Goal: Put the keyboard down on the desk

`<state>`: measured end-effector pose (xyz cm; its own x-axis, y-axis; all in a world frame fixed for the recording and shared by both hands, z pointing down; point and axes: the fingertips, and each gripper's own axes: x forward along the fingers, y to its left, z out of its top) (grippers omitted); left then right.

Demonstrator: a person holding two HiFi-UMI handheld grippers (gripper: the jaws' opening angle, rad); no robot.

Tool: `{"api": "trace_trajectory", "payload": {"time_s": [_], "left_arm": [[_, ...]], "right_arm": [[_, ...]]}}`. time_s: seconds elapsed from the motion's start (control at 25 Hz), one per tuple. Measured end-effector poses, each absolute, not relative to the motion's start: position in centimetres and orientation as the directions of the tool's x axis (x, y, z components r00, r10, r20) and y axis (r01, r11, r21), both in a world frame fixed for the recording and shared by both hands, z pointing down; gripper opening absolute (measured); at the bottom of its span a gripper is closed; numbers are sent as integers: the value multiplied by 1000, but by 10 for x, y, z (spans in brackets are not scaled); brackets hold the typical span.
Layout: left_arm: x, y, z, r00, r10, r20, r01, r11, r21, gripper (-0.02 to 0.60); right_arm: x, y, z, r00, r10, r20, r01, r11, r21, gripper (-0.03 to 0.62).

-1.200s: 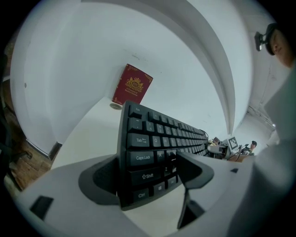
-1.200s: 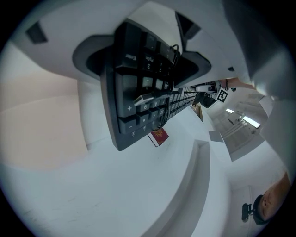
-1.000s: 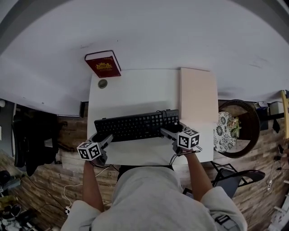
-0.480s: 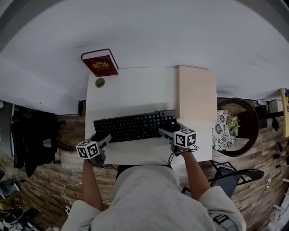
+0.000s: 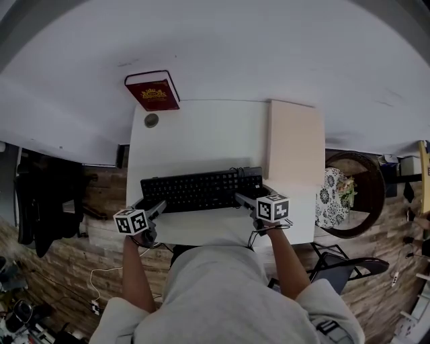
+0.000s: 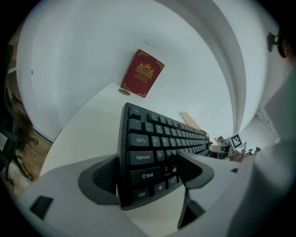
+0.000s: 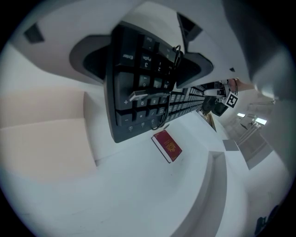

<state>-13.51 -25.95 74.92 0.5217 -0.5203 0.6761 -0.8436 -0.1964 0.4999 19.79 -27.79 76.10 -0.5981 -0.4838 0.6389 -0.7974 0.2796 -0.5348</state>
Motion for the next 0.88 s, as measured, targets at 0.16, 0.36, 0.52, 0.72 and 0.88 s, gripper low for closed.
{"api": "trace_trajectory", "payload": {"time_s": [0.16,0.36,0.52,0.72,0.88], "left_arm": [[-138,-255,758,503,-498,707,-856,-175,486,387],[-144,-254,765,475,-487,733,-872,-147,468,391],[-145,-254,770,459,-477,750,-882,-143,448,394],[-144,-252,768,443,-474,761,-892,-147,427,396],[-148,-256,771,366,-489,791,-929,-152,336,396]], "right_arm": [[196,-277,763,-574,-474,668,-818,285,-500,431],[194,-277,766,-542,-458,705,-840,273,-468,437],[194,-277,767,-525,-451,722,-851,270,-450,439],[197,-275,767,-501,-440,745,-865,265,-425,443],[198,-275,768,-471,-441,764,-882,236,-408,449]]}}
